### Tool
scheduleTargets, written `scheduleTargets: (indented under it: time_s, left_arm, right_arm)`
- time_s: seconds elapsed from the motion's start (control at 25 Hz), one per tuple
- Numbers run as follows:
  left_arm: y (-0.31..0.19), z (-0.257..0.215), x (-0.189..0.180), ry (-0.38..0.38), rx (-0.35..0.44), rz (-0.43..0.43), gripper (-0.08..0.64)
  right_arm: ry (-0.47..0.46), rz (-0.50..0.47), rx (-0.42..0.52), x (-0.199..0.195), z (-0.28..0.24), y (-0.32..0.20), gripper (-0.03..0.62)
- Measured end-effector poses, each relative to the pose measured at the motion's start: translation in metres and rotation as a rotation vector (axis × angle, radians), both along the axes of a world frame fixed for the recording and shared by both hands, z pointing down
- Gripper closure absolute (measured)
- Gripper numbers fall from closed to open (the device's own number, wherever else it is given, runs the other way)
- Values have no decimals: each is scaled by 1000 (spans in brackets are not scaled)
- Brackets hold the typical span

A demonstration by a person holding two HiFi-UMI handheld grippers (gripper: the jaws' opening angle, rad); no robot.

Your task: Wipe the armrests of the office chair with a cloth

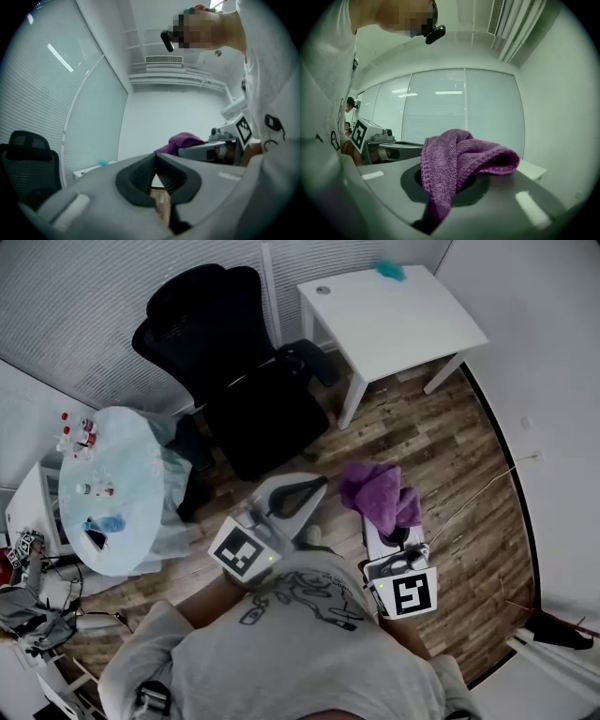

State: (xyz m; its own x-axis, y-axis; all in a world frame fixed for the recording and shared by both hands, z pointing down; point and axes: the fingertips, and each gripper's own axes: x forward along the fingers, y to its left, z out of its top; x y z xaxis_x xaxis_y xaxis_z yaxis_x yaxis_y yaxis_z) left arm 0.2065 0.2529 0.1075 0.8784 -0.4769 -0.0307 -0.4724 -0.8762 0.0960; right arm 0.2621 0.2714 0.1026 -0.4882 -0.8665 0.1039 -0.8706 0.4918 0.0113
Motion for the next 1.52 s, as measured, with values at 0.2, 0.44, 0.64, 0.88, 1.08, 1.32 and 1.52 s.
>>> scheduleTargets:
  time_s: [0.2, 0.44, 0.64, 0.88, 1.08, 1.32, 1.52]
  left_arm:
    - [1, 0, 15, -4, 6, -7, 560]
    - [-2, 6, 18, -3, 3, -14, 560]
    - [-15, 9, 15, -2, -5, -27, 560]
    - [-48, 17, 10, 5, -10, -33, 560]
    - [-85, 20, 9, 12, -16, -30, 560]
    - [-143, 23, 1, -2, -6, -33, 560]
    - [-187, 21, -11, -1, -8, -36, 560]
  right_arm:
    - [-13, -10, 7, 10, 1, 1, 563]
    - [-23, -10, 0, 12, 5, -4, 563]
    - [-21, -9, -10, 13, 10, -16, 561]
    - [-7, -12, -14, 8, 17, -48, 561]
    - [4, -14, -19, 6, 19, -86, 561]
    - [7, -20, -26, -3, 22, -144, 561]
    - [9, -22, -18, -15, 20, -191, 561]
